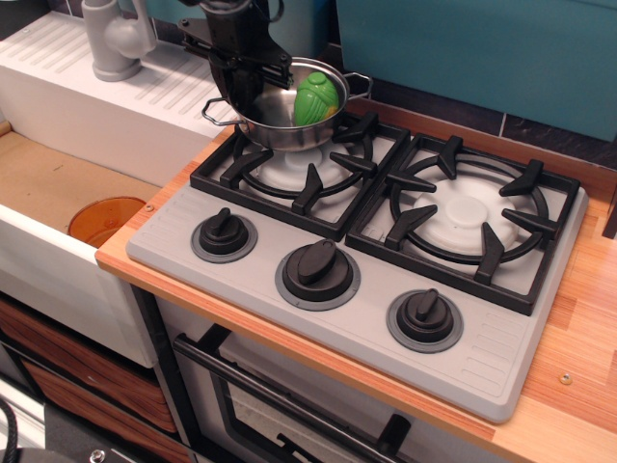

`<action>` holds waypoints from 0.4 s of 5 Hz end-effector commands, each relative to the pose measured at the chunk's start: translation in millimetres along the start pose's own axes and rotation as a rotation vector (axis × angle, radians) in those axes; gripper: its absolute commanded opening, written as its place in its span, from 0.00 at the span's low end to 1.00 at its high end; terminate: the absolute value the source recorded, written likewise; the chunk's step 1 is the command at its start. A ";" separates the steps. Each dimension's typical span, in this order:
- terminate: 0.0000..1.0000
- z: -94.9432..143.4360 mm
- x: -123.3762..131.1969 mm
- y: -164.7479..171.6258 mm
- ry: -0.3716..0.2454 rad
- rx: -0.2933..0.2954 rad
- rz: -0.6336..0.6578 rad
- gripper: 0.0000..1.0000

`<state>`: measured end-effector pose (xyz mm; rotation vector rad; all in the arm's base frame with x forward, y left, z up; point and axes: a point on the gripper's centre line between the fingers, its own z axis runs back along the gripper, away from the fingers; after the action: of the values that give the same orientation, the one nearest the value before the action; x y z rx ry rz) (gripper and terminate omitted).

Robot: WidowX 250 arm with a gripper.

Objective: Put corncob in pot or pan an put pot or pan on stove

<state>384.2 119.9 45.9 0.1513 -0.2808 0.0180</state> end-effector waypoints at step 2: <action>0.00 103.2 41.7 -7.1 0.060 0.047 0.013 1.00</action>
<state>383.9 99.8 127.1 0.1742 -0.1467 0.0416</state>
